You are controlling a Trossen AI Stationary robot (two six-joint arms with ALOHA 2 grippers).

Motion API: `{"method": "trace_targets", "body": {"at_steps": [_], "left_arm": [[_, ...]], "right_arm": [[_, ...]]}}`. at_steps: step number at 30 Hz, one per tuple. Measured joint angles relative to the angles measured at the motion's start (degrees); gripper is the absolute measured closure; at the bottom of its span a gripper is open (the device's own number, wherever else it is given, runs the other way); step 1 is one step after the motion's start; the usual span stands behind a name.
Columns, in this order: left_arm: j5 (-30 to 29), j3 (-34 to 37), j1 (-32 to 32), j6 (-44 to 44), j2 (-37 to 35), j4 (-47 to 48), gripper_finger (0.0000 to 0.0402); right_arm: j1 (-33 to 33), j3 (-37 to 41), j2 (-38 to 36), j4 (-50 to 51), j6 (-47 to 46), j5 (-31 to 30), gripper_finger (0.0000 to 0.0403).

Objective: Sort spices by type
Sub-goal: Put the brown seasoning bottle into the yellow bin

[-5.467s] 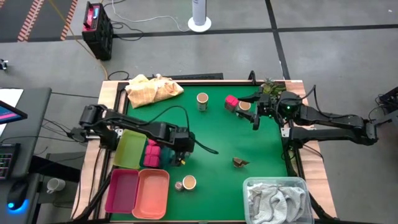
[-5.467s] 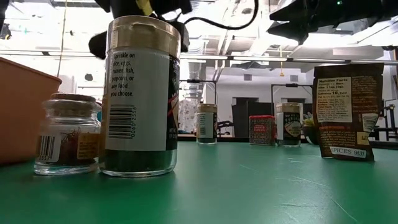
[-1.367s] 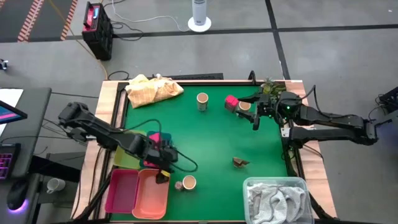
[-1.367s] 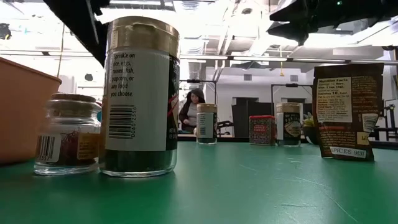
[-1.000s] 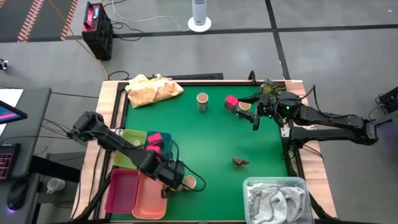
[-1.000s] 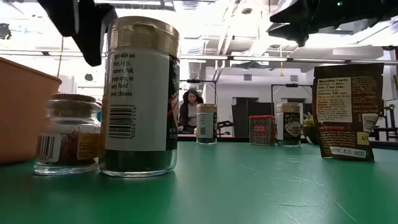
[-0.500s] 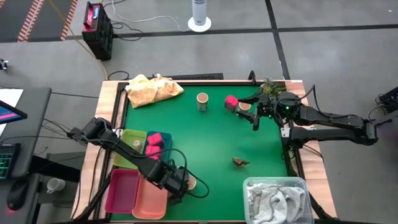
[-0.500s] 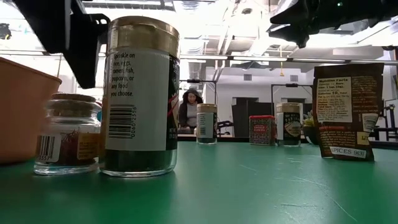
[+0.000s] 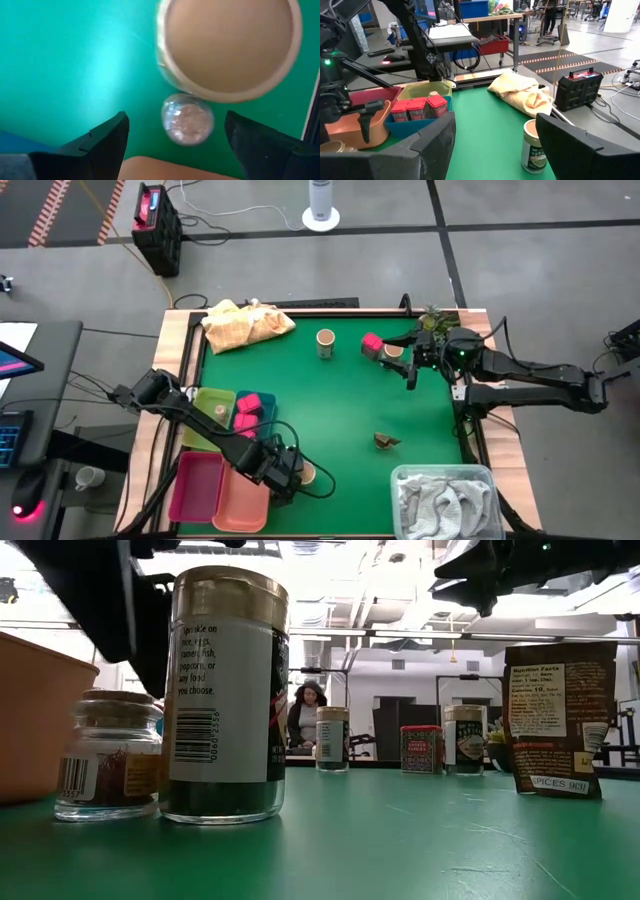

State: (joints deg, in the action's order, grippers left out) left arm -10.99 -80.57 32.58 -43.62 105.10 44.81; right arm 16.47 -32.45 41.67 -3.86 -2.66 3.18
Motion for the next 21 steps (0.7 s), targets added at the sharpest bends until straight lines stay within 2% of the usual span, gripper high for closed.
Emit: {"method": "trace_targets", "body": {"at_steps": [15,21], "left_arm": [[1.32,4.06,0.09,1.09,0.02,-4.46,0.0088],[2.06,3.97,0.09,2.72,1.77,-5.3,0.0109]], "right_arm": [[0.02,0.0,-0.02,-0.02,0.12,0.0,0.01],[0.0,0.0,-0.02,-0.01,0.12,0.0,0.01]]}}
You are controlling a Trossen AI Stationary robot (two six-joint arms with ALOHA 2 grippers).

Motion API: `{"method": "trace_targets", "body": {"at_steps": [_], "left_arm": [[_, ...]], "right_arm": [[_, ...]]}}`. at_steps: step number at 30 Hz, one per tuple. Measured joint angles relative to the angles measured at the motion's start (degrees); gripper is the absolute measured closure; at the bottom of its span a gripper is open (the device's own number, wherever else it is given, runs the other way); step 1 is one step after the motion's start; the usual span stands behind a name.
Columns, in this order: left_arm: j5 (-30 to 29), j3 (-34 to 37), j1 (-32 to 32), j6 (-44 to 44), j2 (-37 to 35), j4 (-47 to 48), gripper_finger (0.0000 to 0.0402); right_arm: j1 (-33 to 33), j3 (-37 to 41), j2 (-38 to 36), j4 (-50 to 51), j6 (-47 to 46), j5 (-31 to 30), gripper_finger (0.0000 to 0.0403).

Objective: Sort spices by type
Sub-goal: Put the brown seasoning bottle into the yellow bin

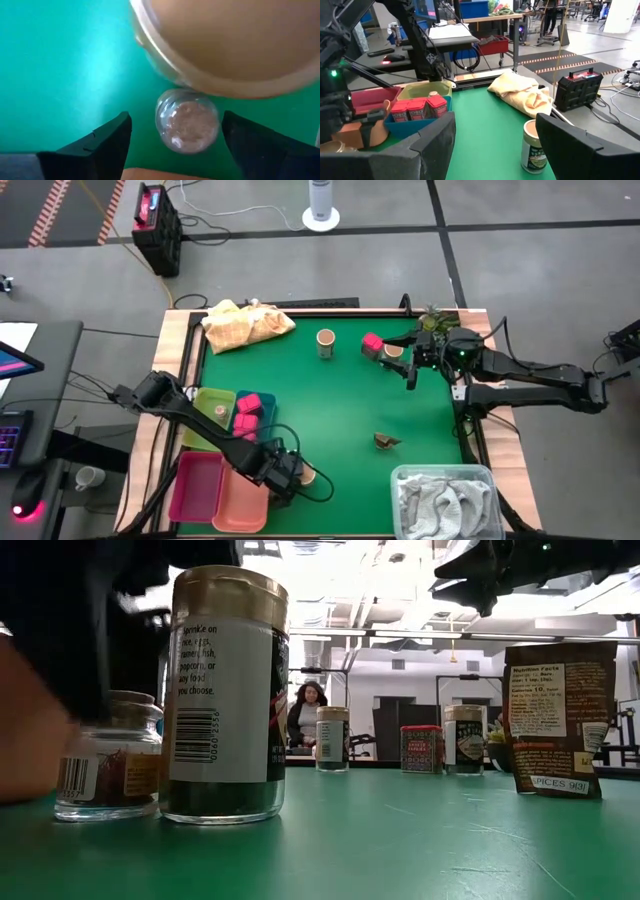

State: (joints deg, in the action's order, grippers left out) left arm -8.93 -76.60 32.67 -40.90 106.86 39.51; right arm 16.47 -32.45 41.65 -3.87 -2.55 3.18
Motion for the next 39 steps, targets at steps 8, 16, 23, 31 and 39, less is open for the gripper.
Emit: {"method": "trace_targets", "body": {"at_steps": [8,16,23,31,39], "left_arm": [[2.69,-0.46,-0.02,2.73,3.01,-0.04,0.0122],[1.75,-0.48,-0.14,3.16,2.91,0.06,0.015],[1.4,-0.48,-0.79,3.42,2.89,0.01,0.0229],[1.72,-0.46,-2.0,4.43,-0.57,1.44,0.0254],[1.1,-0.48,-3.06,6.63,-2.8,2.8,0.0299]], "right_arm": [[0.0,0.0,0.0,0.01,-0.02,0.0,0.01],[0.0,0.0,0.0,-0.01,-0.02,0.0,0.01],[0.0,0.0,0.02,0.01,-0.04,0.0,0.01],[0.0,0.0,0.0,0.01,-0.04,0.0,0.01],[-0.02,0.0,0.0,0.01,-0.04,0.0,0.01]]}}
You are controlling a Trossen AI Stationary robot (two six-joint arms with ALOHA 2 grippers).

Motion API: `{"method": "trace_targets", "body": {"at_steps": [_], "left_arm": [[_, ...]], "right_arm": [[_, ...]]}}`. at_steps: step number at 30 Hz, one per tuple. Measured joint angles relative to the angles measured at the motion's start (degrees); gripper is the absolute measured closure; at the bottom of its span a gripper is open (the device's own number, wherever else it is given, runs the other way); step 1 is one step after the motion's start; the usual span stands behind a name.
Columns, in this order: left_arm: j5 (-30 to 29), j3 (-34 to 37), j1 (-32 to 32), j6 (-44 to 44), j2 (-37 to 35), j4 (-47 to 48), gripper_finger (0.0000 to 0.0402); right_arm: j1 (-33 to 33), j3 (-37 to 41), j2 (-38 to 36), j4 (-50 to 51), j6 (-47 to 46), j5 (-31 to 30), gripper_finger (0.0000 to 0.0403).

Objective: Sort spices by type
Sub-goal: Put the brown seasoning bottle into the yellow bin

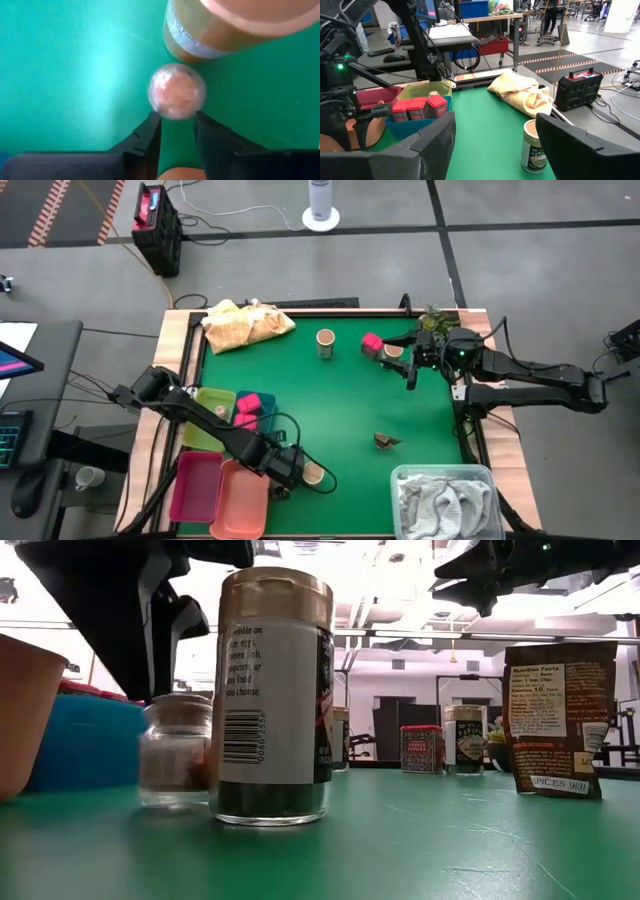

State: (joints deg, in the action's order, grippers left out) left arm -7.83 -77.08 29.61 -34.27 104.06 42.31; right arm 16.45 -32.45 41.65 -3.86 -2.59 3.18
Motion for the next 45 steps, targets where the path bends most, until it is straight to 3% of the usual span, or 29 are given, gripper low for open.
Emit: {"method": "trace_targets", "body": {"at_steps": [4,7,17,23,30,36,45], "left_arm": [[0.01,0.0,-0.39,-0.27,0.01,2.52,0.0305],[0.72,-0.47,-0.96,-1.37,0.01,2.62,0.0286],[2.39,-4.24,-1.14,1.26,0.01,0.45,0.0159],[-0.27,-4.23,-1.28,1.35,0.03,-1.25,0.0093],[-1.14,-4.11,-1.42,1.52,1.35,-2.39,0.0088],[1.68,-4.04,-1.38,2.33,4.73,-2.58,0.0089],[-0.75,-4.03,-1.19,4.09,4.86,-2.47,0.009]], "right_arm": [[0.0,0.0,0.01,0.02,0.0,0.0,0.01],[0.02,0.0,0.0,0.0,0.0,0.0,0.01],[0.02,0.0,0.0,0.0,0.0,0.0,0.01],[0.02,0.0,0.01,0.01,0.0,0.0,0.01],[0.02,0.0,0.0,0.01,0.01,0.0,0.01],[-0.13,0.0,0.01,0.02,0.02,0.01,0.01],[-0.33,0.0,0.0,0.0,0.04,0.02,0.01]]}}
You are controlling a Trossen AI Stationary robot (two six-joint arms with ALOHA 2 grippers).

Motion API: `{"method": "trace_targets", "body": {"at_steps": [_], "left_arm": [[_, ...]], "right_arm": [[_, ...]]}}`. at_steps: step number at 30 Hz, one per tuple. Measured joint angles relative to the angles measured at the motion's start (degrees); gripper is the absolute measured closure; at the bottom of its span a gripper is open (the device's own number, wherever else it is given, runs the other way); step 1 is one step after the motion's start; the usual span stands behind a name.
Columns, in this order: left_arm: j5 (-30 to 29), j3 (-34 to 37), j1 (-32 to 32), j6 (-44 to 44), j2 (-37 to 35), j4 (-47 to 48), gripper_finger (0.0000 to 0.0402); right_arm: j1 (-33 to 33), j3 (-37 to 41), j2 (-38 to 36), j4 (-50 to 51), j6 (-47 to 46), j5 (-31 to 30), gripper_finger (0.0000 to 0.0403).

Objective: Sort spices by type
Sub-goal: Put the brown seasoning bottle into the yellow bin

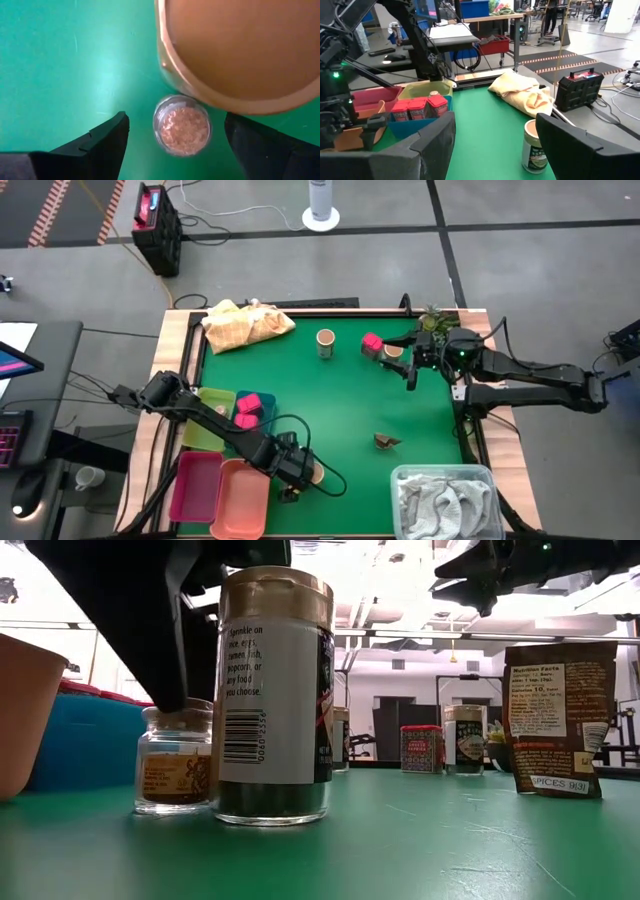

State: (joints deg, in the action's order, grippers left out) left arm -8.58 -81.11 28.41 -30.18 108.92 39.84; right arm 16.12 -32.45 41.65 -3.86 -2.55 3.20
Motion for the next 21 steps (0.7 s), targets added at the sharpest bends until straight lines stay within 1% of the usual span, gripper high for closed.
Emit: {"method": "trace_targets", "body": {"at_steps": [6,9,16,21], "left_arm": [[-0.04,1.24,0.06,0.03,-0.02,-1.64,0.0091],[0.19,2.53,0.14,0.09,-0.07,-2.52,0.0104],[0.39,3.5,0.17,0.07,-0.07,-5.33,0.0179],[0.39,3.5,0.17,0.36,-0.07,-5.3,0.0231]], "right_arm": [[0.0,0.0,0.01,0.0,0.0,0.0,0.01],[0.0,0.0,0.02,0.02,0.0,0.0,0.01],[0.0,0.0,0.02,0.0,0.0,0.0,0.01],[0.0,0.0,0.02,0.0,0.0,0.0,0.01]]}}
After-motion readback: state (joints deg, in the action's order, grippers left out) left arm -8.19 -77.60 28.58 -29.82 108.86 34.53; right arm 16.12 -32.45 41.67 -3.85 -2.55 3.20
